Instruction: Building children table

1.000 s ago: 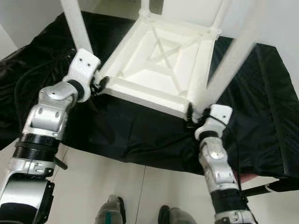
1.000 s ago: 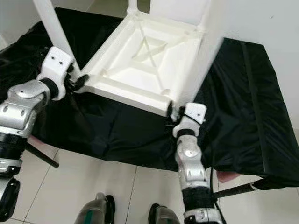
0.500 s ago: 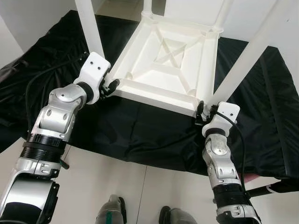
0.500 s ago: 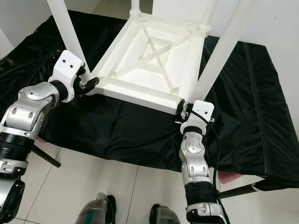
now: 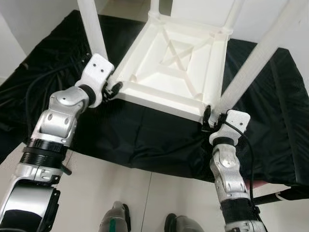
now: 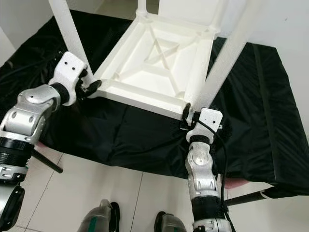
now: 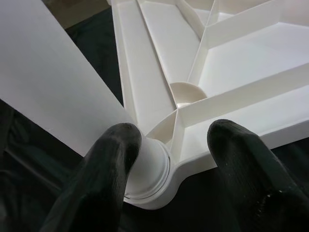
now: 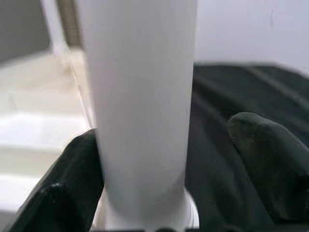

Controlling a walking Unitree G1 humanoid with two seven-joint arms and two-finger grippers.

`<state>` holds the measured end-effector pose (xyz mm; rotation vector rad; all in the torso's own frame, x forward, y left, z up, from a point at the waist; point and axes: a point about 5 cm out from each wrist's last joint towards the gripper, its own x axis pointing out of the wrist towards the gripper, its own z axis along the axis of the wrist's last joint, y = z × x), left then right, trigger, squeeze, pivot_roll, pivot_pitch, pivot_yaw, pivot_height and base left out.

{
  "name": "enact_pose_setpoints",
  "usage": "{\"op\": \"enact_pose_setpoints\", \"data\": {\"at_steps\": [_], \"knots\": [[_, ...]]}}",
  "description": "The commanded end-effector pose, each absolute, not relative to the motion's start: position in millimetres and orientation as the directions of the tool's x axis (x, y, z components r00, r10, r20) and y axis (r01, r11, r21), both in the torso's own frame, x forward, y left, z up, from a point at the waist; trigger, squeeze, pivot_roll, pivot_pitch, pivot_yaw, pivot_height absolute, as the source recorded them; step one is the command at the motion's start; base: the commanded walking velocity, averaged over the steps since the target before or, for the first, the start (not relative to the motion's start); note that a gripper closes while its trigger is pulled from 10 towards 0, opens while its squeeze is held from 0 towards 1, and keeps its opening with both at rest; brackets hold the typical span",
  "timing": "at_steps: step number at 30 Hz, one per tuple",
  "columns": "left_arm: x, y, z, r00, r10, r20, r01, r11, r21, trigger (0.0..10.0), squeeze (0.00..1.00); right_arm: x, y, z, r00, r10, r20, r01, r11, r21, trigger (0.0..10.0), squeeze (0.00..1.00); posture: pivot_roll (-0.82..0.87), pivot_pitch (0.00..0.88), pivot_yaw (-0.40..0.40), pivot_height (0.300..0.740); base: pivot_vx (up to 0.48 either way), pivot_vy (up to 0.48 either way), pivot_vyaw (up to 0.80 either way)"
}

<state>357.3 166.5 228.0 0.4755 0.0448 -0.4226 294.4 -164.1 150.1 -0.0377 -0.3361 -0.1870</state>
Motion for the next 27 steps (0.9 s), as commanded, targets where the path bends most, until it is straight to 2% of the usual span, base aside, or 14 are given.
{"op": "enact_pose_setpoints", "data": {"at_steps": [1, 14, 18, 27], "knots": [[357.9, 172.3, 223.3, 0.931, -0.336, -0.143, 0.364, 0.821, 0.44, 10.0, 0.0, 291.9, -161.9, 150.8, 0.925, -0.154, 0.347, 0.167, 0.986, -0.007, 10.0, 0.0, 0.1, 0.081, -0.012, 0.74, 0.0, 0.0, 0.0], [354.9, 164.7, 213.8, 0.912, -0.377, -0.162, 0.409, 0.802, 0.436, 10.0, 0.0, 281.3, -156.5, 155.1, 0.916, -0.076, 0.393, 0.091, 0.996, -0.021, 10.0, 0.0, 0.09, 0.088, -0.013, 0.74, 0.0, 0.0, 0.0], [356.4, 160.2, 205.8, 0.89, -0.409, -0.204, 0.456, 0.766, 0.454, 10.0, 0.0, 263.2, -159.2, 143.4, 0.931, -0.036, 0.362, 0.064, 0.996, -0.066, 10.0, 0.0, 0.09, 0.106, -0.009, 0.74, 0.0, 0.0, 0.0], [362.8, 154.0, 200.6, 0.859, -0.453, -0.241, 0.512, 0.73, 0.453, 10.0, 0.0, 243.1, -168.7, 136.9, 0.944, -0.056, 0.324, 0.078, 0.995, -0.056, 10.0, 0.0, 0.07, 0.124, 0.006, 0.74, 0.0, 0.0, 0.0]]}}
